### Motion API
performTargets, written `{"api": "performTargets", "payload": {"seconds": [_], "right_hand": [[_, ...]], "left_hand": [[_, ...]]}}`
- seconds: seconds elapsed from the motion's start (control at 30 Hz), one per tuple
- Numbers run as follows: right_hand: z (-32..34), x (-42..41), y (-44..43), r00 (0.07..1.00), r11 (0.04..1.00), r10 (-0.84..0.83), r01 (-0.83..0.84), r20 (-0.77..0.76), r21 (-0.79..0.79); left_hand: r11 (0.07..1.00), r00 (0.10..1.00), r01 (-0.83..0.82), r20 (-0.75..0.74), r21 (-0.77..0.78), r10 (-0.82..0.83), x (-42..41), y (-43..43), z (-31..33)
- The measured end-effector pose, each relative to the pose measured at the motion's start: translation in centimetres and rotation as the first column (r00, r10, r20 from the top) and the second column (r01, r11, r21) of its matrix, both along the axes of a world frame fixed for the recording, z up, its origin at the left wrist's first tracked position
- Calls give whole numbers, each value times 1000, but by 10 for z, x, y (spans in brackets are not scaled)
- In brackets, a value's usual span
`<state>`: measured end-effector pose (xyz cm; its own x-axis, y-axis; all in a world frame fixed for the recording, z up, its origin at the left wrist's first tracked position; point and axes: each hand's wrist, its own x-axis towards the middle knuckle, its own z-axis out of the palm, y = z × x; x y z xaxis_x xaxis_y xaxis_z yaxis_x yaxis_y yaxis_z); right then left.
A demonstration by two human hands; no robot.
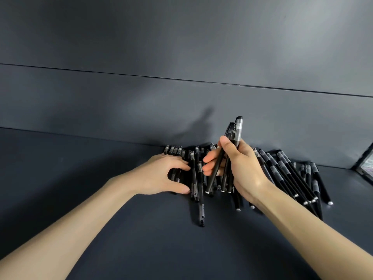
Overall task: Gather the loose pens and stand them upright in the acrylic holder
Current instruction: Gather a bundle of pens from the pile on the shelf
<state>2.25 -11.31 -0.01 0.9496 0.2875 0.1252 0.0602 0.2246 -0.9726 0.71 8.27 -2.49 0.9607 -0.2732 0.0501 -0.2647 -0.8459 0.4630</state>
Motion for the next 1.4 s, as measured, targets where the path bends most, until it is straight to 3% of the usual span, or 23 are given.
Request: {"api": "performTargets", "payload": {"seconds": [0.13,0.2,0.37,0.53,0.73,0.93,1.0,1.07,1.2,1.4], "right_hand": [[0,0,0,999,999,-31,32,30,-28],[-1,1,-1,999,999,-36,37,31,-37],[-1,4,-3,1000,998,-7,7,-13,-70],[-3,5,-3,1000,994,5,-6,-12,-111],[1,8,-8,996,1000,-17,19,-92,23],[4,12,-14,991,995,-75,81,-112,52],[6,13,-16,988,992,-130,129,-85,-12],[9,13,-19,985,987,-160,158,-62,-32],[5,10,-22,990,994,-79,88,-117,72],[-1,5,-38,994,996,-86,85,-72,-17]], "left_hand": [[990,995,55,76,127,-65,-1,0,-1],[991,988,58,133,118,-74,-3,-1,1],[949,928,113,372,-296,6,-9,-6,13],[858,852,208,517,-470,77,-14,-17,19],[760,894,316,446,-567,-39,-22,-33,15],[769,955,255,279,-586,-104,-24,-40,12],[828,971,189,227,-527,-76,-22,-37,9],[919,982,124,179,-374,-59,-18,-32,3],[995,997,77,8,-64,-76,-13,-25,-3],[999,989,47,138,-14,-44,-6,-12,-6]]}}
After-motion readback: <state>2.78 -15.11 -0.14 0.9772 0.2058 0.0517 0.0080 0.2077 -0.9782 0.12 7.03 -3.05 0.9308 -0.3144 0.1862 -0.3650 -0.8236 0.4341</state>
